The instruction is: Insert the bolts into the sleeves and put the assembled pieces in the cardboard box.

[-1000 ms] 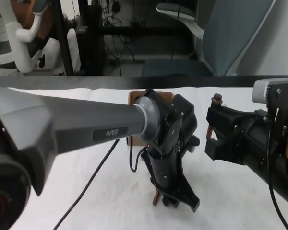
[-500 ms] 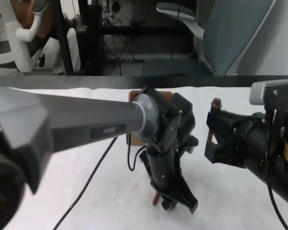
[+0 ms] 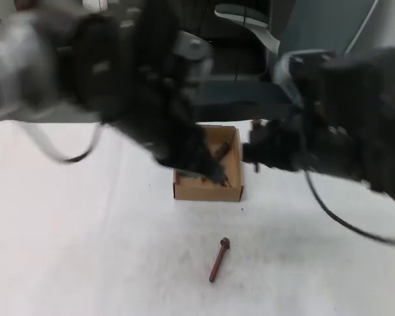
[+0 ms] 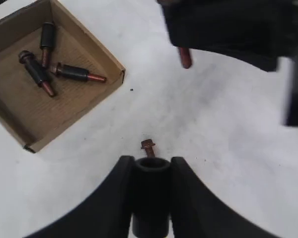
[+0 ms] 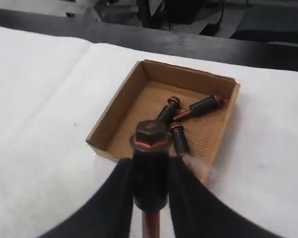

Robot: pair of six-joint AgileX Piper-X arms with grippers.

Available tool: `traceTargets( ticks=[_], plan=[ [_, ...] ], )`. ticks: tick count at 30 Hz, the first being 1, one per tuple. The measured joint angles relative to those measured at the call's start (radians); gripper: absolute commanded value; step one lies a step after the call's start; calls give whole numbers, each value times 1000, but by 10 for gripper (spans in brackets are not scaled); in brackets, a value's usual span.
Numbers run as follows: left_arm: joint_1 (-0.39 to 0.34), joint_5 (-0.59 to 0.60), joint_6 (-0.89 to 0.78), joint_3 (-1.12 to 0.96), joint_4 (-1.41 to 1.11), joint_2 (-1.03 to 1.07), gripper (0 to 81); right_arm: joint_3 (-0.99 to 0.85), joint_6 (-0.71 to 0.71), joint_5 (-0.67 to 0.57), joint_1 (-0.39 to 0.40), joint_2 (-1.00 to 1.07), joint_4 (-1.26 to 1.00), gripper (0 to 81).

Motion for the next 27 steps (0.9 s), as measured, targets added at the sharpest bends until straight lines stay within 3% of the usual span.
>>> traceTargets(
  ticks=[10, 12, 16, 18, 27],
  plan=[
    [33, 141, -45, 366, -426, -410, 18, -451, -105, -39, -6, 471, 254, 3],
    [33, 141, -79, 396, -464, -456, 18, -534, -124, -36, -6, 539, 312, 83],
    [33, 148, -107, 421, -485, -483, 18, -661, -152, -19, -6, 641, 378, 455],
    [33, 147, -116, 423, -485, -483, 18, -696, -158, 9, -9, 657, 385, 574],
    [33, 147, -130, 423, -498, -483, 18, -775, -125, 73, -13, 599, 617, 575]
  ],
)
